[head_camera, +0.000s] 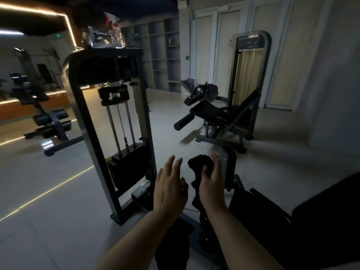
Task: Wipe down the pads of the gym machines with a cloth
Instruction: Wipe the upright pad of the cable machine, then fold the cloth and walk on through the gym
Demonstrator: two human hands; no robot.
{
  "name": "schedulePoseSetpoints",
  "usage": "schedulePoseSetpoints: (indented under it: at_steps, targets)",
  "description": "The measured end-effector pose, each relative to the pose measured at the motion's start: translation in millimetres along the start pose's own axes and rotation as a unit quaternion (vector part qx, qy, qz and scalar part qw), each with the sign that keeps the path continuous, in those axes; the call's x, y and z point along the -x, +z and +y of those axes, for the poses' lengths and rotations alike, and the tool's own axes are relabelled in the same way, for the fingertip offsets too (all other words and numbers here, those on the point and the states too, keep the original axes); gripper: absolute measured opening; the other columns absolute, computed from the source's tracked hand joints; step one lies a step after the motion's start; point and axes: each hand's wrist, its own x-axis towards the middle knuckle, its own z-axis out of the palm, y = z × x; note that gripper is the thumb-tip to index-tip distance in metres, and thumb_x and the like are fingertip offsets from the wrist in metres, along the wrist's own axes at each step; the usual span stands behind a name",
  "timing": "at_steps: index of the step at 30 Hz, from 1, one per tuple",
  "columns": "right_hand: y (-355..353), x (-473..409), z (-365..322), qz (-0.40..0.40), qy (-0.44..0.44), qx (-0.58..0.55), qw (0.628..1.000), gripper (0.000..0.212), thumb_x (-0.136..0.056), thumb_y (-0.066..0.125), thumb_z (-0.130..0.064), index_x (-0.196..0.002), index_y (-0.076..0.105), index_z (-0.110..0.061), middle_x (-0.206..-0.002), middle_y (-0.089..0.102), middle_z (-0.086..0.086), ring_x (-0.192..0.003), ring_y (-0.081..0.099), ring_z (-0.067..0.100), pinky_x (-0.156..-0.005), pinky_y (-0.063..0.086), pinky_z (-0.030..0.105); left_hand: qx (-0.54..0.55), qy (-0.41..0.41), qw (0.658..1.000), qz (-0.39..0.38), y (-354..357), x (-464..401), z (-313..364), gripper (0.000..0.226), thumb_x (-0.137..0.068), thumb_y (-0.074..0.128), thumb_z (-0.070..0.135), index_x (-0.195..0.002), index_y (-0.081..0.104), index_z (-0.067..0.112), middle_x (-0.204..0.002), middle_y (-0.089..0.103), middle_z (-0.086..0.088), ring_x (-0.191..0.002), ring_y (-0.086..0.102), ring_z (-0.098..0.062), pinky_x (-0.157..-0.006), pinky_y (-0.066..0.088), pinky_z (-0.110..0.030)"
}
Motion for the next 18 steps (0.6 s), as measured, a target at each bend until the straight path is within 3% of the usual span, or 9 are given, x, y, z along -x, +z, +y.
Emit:
schedulePoseSetpoints:
  at_steps: [7, 11, 16, 18]
  targets:
    - [-73, -8, -79, 0.045, -0.042, 0.024, 0.998, 0.043, -0.101, 0.036, -0.015, -0.144, 0.031, -0.022, -0.149, 0.037, 0.002, -0.134, 0.037, 0.019, -0.091, 0.028, 0.013, 0.013, 0.059, 0.998, 0.019, -37, -13, 100, 0.063, -0.093, 0.05, 0.014, -0.149, 0.022, 0.019, -0.158, 0.016, -0.004, -0.144, 0.017, -0.02, -0.115, 0.024, -0.042]
    - [-134, 5, -98, 0.07, -0.052, 0.002, 0.996, 0.045, -0.102, 0.035, -0.016, -0.146, 0.027, -0.025, -0.15, 0.034, 0.001, -0.135, 0.036, 0.017, -0.092, 0.029, 0.013, 0.044, 0.089, 0.994, 0.044, -35, 2, 161, 0.059, -0.09, 0.053, 0.012, -0.145, 0.032, 0.018, -0.154, 0.026, -0.006, -0.139, 0.03, -0.025, -0.11, 0.033, -0.045]
    - [-237, 28, -97, 0.114, -0.033, -0.013, 0.993, 0.045, -0.101, 0.036, -0.016, -0.145, 0.028, -0.025, -0.149, 0.036, 0.005, -0.134, 0.038, 0.021, -0.108, 0.037, 0.038, 0.074, 0.118, 0.989, 0.049, -1, 42, 249, 0.063, -0.084, 0.056, 0.009, -0.143, 0.035, 0.019, -0.151, 0.032, -0.007, -0.136, 0.035, -0.028, -0.107, 0.037, -0.048]
    - [-285, 32, -97, 0.131, -0.043, 0.001, 0.99, 0.045, -0.101, 0.036, -0.016, -0.145, 0.029, -0.024, -0.147, 0.038, 0.005, -0.133, 0.04, 0.022, -0.106, 0.038, 0.035, 0.083, 0.13, 0.987, 0.049, 16, 56, 291, 0.062, -0.084, 0.058, 0.007, -0.142, 0.038, 0.017, -0.151, 0.032, -0.008, -0.137, 0.033, -0.028, -0.108, 0.036, -0.048]
